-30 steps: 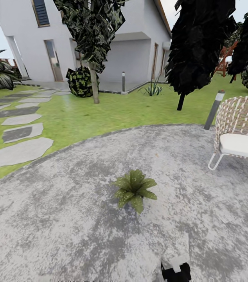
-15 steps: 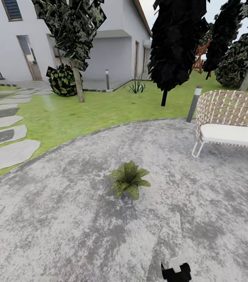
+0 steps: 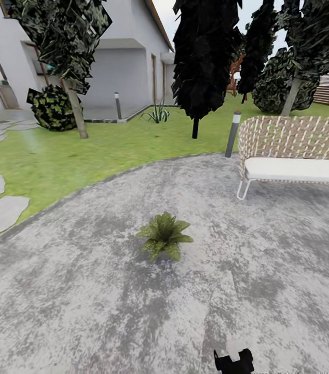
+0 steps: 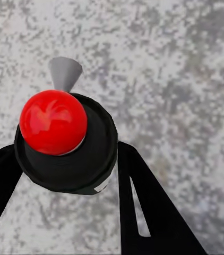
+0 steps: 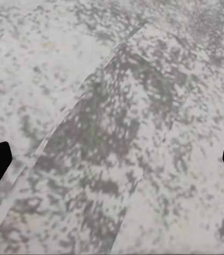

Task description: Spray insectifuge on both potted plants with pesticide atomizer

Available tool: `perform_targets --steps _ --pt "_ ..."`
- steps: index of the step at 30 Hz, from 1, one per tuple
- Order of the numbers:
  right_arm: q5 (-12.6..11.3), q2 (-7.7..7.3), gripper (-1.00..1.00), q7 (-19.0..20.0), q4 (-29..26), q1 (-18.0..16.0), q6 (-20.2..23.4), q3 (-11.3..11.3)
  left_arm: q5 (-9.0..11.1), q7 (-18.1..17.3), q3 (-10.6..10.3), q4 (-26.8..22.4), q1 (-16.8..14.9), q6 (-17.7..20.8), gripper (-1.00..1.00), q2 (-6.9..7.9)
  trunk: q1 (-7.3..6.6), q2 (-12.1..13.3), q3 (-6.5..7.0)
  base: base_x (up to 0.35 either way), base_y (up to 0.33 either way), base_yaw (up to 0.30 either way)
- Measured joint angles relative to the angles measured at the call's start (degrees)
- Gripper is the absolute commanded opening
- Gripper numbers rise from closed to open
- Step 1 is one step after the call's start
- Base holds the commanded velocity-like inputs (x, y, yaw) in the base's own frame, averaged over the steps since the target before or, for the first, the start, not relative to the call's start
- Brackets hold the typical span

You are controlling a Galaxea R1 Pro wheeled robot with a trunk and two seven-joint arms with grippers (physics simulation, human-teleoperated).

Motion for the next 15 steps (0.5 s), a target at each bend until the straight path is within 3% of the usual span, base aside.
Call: perform_targets --steps 9,15 --pt "0.00 0.00 1.00 0.00 0.00 0.02 -0.05 0.00 0.01 0.00 0.00 0.00 0.00 -0.12 -1.00 0.00 0.01 0.00 0.00 0.052 0.304 -0.300" --pt "0.00 0.00 1.00 -0.03 0.02 -0.01 -0.06 0.01 -0.01 0.00 0.01 0.03 -0.01 -0.10 -1.00 -0.01 0.01 0.00 0.00 0.001 0.103 -0.300"
